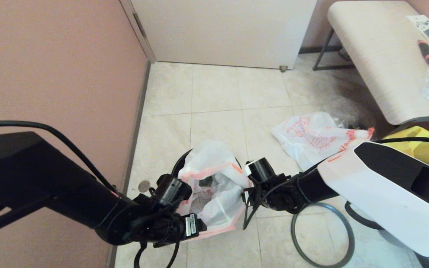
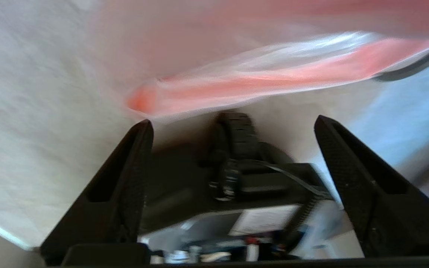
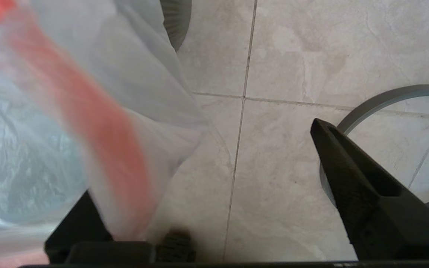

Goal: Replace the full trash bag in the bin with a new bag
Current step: Put the new garbage bag on the trash can

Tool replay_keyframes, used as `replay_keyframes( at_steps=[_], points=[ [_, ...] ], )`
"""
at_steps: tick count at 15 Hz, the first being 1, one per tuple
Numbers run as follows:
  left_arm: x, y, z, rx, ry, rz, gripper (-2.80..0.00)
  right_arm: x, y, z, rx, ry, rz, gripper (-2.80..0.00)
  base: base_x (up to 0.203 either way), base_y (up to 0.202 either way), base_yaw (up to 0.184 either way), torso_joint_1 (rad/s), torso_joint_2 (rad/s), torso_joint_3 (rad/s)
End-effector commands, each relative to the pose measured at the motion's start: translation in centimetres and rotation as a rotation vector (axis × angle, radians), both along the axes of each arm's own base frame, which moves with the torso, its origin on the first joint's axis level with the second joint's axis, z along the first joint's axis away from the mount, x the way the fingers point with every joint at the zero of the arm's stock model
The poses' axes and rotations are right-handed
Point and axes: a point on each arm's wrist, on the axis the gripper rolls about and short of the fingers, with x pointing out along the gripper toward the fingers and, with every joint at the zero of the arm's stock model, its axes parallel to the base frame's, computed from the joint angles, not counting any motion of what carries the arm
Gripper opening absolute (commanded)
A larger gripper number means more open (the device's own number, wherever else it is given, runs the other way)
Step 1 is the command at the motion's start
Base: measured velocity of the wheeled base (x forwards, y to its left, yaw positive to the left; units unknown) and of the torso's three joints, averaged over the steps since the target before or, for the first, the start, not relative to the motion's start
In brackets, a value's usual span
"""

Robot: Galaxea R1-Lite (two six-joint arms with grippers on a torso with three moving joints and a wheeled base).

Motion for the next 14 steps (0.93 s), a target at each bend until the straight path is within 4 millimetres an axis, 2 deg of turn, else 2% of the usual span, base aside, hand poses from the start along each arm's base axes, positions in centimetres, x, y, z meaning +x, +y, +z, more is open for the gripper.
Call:
replay_keyframes(
  at_steps=[1, 4, 5, 9, 10, 12, 14],
  points=[
    [0.0, -0.5, 1.1, -0.032, 0.010, 0.028, 0.00, -0.1, -0.1, 0.5, 0.011, -0.017, -0.002, 0.00, 0.000, 0.000, 0.000, 0.000, 0.00, 0.000],
    [-0.1, -1.2, 1.5, -0.048, 0.106, 0.035, 0.00, -0.2, 0.0, 0.2, 0.012, -0.015, -0.002, 0.00, 0.000, 0.000, 0.000, 0.000, 0.00, 0.000],
    [0.2, -1.4, 1.1, -0.048, 0.121, 0.046, 0.00, -0.2, 0.1, 0.2, 0.023, -0.015, -0.010, 0.00, 0.000, 0.000, 0.000, 0.000, 0.00, 0.000],
    [3.1, -2.6, -0.9, -0.079, 0.141, 0.167, 0.00, -0.3, 0.0, 0.3, 0.048, -0.011, -0.024, 0.00, 0.000, 0.000, 0.000, 0.000, 0.00, 0.000],
    [3.9, -2.4, -1.3, -0.078, 0.138, 0.230, 0.00, -0.2, 0.1, 0.3, 0.054, -0.018, -0.024, 0.00, 0.000, 0.000, 0.000, 0.000, 0.00, 0.000],
    [5.0, -1.5, -0.8, -0.094, 0.108, 0.306, 0.00, -0.2, 0.1, 0.2, 0.073, -0.040, -0.021, 0.00, 0.000, 0.000, 0.000, 0.000, 0.00, 0.000],
    [5.3, -0.9, -0.7, -0.112, 0.111, 0.357, 0.00, -0.4, 0.0, -0.1, 0.076, -0.043, -0.021, 0.00, 0.000, 0.000, 0.000, 0.000, 0.00, 0.000]
  ],
)
